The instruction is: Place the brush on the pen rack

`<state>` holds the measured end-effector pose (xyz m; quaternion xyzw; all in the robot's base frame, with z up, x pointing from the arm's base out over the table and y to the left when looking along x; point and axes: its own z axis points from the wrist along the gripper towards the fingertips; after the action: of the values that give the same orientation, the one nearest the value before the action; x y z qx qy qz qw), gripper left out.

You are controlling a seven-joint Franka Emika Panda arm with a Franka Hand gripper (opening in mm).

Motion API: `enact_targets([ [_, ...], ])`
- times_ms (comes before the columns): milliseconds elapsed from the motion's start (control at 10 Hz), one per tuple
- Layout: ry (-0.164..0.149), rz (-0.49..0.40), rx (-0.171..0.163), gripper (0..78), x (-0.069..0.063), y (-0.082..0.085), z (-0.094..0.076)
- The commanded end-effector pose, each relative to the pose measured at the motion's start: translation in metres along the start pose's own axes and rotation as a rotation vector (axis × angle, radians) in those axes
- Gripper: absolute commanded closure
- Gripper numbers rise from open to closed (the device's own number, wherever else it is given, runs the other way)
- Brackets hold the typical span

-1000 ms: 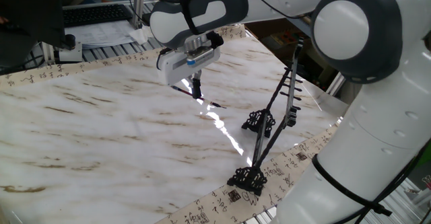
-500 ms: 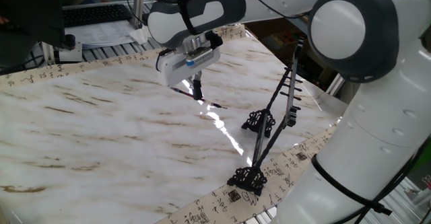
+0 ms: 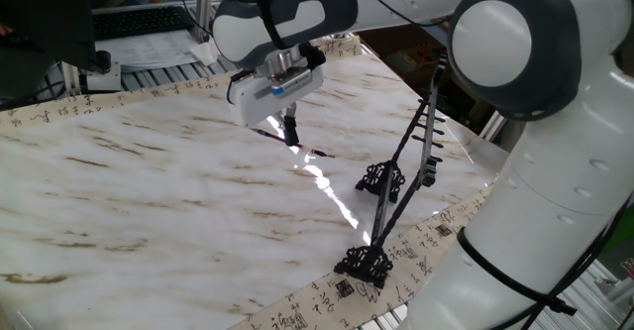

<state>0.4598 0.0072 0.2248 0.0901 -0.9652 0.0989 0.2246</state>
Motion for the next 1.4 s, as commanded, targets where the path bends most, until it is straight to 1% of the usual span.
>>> enact_targets([
  [100, -0.001, 0.003, 0.007, 76.4, 0.0004, -0.0003, -0.0012],
  [500, 0.001, 0.021, 0.012, 76.4, 0.0004, -0.0003, -0.0012],
  [800, -0.024, 0.065, 0.019, 76.4, 0.0004, -0.0003, -0.0012],
  [900, -0.024, 0.065, 0.019, 76.4, 0.0004, -0.0003, -0.0012],
  [1000, -0.026, 0.125, 0.017, 76.4, 0.0004, -0.0003, -0.0012],
  [1200, -0.034, 0.151, 0.016, 76.4, 0.0004, -0.0003, -0.0012],
  [1400, -0.039, 0.164, 0.007, 76.4, 0.0004, -0.0003, -0.0012],
])
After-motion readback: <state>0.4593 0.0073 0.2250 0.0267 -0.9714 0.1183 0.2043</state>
